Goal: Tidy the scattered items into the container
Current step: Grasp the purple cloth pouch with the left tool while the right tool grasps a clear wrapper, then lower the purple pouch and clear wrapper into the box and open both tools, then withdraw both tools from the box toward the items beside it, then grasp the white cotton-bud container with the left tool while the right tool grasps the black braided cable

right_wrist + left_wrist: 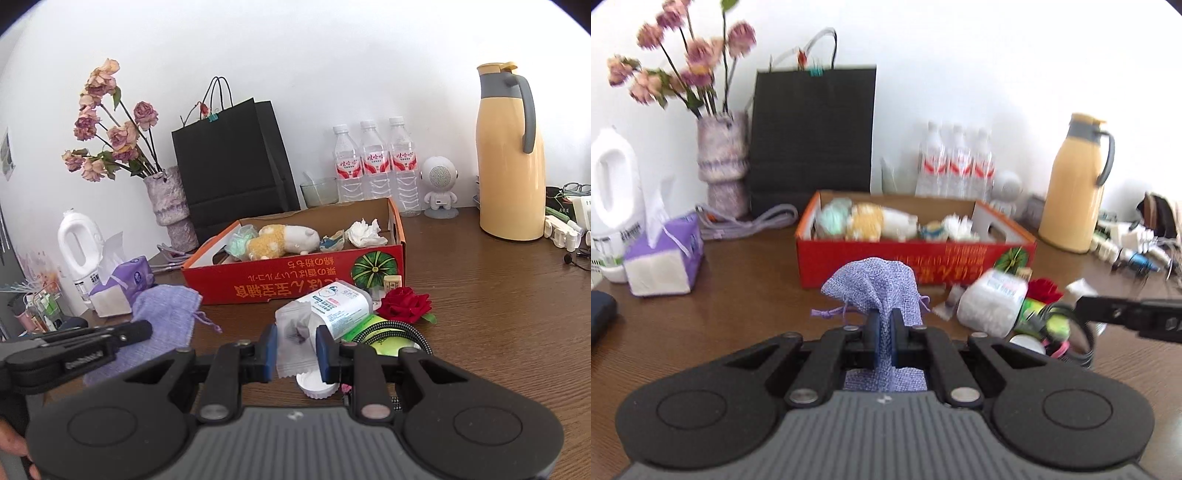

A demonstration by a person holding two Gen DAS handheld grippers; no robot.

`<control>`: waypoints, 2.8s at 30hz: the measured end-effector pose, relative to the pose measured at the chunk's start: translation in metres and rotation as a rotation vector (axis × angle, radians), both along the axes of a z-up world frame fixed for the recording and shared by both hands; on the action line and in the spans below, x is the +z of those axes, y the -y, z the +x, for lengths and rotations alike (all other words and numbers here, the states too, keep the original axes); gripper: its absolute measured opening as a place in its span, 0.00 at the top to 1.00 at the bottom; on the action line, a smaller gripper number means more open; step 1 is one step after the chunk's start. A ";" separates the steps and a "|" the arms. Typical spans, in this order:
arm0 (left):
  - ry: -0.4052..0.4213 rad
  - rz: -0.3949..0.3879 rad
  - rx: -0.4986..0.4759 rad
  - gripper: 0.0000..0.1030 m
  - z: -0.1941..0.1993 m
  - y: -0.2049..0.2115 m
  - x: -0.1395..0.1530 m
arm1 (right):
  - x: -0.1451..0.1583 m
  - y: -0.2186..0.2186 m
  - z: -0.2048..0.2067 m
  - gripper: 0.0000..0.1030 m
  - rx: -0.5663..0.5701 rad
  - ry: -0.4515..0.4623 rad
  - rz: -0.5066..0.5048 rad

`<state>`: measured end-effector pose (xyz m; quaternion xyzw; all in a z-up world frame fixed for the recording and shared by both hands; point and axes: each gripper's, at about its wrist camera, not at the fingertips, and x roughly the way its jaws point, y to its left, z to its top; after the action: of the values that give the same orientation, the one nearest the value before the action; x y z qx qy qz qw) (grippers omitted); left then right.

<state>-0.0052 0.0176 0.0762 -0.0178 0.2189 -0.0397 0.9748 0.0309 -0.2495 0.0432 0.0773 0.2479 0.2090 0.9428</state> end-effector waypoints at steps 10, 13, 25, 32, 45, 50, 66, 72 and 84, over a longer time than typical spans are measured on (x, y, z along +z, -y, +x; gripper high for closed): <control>0.110 -0.058 -0.199 0.94 0.092 0.017 0.068 | 0.067 0.002 0.068 0.79 -0.032 0.104 -0.013; 0.032 -0.081 -0.189 0.94 0.164 0.026 0.066 | 0.080 -0.003 0.132 0.79 -0.016 0.028 -0.033; -0.346 0.075 -0.080 0.90 0.321 0.054 -0.024 | -0.002 -0.069 0.314 0.80 0.044 -0.450 -0.401; -0.404 0.048 -0.150 0.49 0.312 0.043 -0.026 | -0.026 -0.077 0.327 0.78 0.023 -0.552 -0.488; -0.356 0.056 -0.015 0.15 0.277 -0.005 0.049 | 0.045 -0.061 0.300 0.41 -0.008 -0.483 -0.332; -0.266 0.047 0.053 0.04 0.240 -0.005 0.056 | 0.056 -0.065 0.267 0.33 0.013 -0.398 -0.281; 0.060 -0.101 -0.016 0.00 0.119 -0.002 0.014 | 0.030 -0.012 0.125 0.25 -0.053 0.206 -0.185; 0.002 -0.034 -0.242 0.00 0.133 0.052 -0.014 | -0.003 0.039 0.079 0.27 -0.135 0.141 -0.182; -0.257 0.166 -0.402 0.33 0.180 0.130 -0.059 | -0.032 0.044 0.041 0.41 -0.131 0.005 -0.224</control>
<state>0.1749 -0.1124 0.0174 0.1013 0.3428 -0.2120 0.9095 0.0721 -0.2937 0.0113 -0.0128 0.2617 0.1182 0.9578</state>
